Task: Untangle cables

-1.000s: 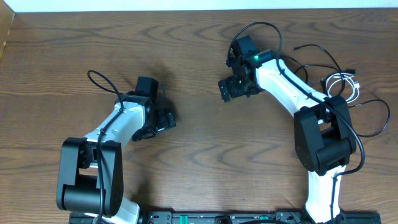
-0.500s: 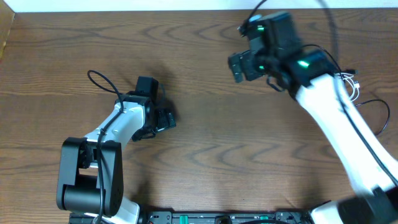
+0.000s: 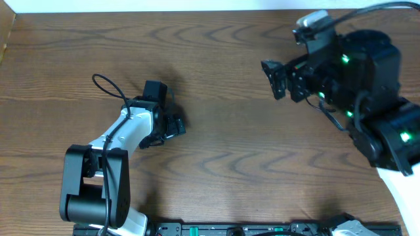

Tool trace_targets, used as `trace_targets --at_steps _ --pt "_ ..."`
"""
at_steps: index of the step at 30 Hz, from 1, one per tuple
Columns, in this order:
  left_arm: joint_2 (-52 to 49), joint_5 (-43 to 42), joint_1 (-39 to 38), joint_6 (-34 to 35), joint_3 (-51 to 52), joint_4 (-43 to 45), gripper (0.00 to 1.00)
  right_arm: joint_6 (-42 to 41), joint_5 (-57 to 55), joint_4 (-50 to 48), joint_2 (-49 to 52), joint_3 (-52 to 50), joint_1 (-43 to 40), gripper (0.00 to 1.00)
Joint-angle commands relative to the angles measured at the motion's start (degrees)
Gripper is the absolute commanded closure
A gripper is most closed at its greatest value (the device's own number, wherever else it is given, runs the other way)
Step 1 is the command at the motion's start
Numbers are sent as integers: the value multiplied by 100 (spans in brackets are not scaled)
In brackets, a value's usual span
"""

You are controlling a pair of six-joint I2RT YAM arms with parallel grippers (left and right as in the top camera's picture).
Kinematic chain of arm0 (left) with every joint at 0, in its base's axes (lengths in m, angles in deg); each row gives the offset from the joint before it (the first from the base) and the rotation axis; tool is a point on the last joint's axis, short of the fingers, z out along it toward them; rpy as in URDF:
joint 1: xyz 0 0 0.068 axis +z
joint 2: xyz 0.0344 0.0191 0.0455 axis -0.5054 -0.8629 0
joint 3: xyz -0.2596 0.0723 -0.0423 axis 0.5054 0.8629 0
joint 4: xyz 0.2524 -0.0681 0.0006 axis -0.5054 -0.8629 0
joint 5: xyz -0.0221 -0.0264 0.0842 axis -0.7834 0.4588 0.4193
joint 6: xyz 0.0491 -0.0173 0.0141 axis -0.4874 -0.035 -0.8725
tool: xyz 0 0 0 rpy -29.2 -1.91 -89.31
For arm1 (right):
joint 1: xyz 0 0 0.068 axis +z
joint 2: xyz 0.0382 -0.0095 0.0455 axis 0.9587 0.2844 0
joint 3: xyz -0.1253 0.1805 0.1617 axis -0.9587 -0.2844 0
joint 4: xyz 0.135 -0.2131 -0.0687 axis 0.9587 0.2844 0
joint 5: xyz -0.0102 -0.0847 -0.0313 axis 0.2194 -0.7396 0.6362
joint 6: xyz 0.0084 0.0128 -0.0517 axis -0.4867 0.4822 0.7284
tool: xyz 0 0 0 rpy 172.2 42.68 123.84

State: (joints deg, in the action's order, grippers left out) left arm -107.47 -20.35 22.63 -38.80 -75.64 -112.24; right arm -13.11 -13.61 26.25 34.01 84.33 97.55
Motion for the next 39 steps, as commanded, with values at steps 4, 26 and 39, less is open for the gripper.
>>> trace_targets --at_steps 4,26,39 --pt "-98 33 -2 11 98 -33 2 42 411 22 -361 44 -133 1" --pt "-98 33 -2 11 98 -33 2 -498 442 -1137 -2927 -2079 -815 1" --pt "-98 33 -2 11 98 -33 2 -496 374 -3353 -4682 -4704 -1075 1"
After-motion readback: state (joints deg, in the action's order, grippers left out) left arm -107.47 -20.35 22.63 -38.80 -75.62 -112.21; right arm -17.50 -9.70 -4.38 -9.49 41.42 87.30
